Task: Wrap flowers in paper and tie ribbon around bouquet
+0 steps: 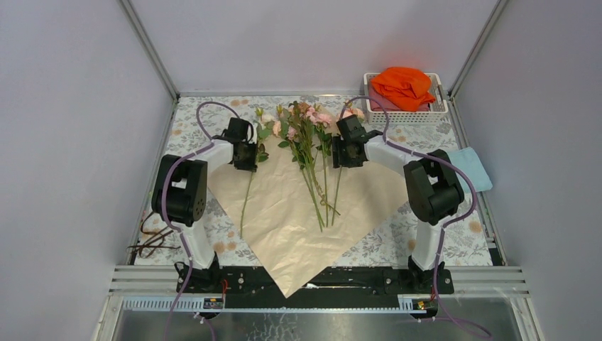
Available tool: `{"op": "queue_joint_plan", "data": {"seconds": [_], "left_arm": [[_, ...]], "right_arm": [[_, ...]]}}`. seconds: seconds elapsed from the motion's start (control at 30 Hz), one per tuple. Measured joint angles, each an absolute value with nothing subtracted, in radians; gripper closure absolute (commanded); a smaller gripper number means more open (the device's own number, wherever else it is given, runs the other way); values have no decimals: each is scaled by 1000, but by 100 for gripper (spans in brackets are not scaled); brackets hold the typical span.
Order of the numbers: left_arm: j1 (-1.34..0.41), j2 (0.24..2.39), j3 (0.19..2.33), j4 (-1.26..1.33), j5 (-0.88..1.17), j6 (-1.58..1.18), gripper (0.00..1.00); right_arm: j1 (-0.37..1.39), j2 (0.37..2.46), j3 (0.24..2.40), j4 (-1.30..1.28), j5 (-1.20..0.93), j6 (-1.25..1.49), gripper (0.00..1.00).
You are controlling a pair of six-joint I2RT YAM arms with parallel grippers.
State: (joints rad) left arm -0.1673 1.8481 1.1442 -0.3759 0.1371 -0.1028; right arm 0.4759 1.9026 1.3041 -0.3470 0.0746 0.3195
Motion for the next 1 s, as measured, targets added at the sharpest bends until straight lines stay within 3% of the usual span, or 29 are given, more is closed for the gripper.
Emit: {"op": "queue_joint_plan", "data": {"seconds": [0.17, 0.2, 0.43, 0.63, 0.8, 1.0], "left_arm": [[-145, 1794, 1144, -384, 173, -131, 100], [-135, 1770, 1147, -392, 191, -141, 100], [-59, 1560, 1221, -377, 397, -275, 100], [-135, 1457, 1132, -147, 529, -523, 100], [-269, 1481, 1011, 64, 503, -692, 100], [-321, 1651, 949, 271, 413, -823, 100]], "right_arm": [[472, 1956, 1339, -327, 47, 292, 97], [471, 1963, 1348, -327, 43, 292, 100], [468, 1962, 1414, -356, 40, 266, 100], [492, 1839, 1416, -341, -17, 268, 100], [560, 1724, 1406, -199, -100, 364, 100], [569, 1803, 1380, -119, -126, 460, 100]]}}
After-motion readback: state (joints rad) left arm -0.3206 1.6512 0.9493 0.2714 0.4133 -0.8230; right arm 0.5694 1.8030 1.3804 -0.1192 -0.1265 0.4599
